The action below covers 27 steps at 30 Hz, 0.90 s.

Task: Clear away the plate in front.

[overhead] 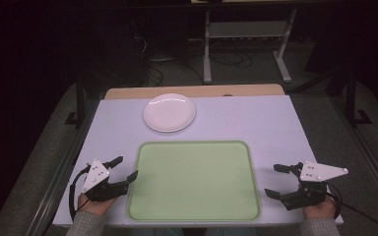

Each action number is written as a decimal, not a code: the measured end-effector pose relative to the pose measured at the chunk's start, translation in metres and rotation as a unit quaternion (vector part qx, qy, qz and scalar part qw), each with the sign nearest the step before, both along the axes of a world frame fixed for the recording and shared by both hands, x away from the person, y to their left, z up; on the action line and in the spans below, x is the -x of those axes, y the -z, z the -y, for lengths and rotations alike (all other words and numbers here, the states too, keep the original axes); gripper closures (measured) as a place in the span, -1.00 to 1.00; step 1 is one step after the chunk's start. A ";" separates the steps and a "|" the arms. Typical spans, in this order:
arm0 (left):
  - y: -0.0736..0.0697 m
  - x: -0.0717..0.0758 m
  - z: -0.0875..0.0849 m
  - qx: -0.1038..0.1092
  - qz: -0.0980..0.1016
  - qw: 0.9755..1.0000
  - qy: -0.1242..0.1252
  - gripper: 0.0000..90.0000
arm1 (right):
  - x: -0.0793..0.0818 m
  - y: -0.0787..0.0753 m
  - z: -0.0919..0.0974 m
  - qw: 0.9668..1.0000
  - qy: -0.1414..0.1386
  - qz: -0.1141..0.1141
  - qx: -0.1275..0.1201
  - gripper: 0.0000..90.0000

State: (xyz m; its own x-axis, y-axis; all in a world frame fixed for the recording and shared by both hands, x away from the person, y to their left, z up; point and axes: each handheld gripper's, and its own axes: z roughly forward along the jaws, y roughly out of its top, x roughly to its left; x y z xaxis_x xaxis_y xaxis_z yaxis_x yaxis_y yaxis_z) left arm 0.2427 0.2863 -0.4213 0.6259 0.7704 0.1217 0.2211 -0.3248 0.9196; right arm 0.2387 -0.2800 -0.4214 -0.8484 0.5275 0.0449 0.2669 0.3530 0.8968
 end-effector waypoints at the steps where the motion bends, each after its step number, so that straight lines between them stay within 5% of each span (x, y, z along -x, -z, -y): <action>1: 0.000 0.000 0.000 0.000 0.000 1.000 0.000 -0.37 | 0.000 0.000 0.000 1.000 0.000 0.000 0.000 -0.71; 27: -0.003 0.000 -0.003 0.011 -0.003 1.000 -0.001 -0.40 | 0.001 -0.001 -0.001 1.000 -0.002 0.001 0.002 -0.71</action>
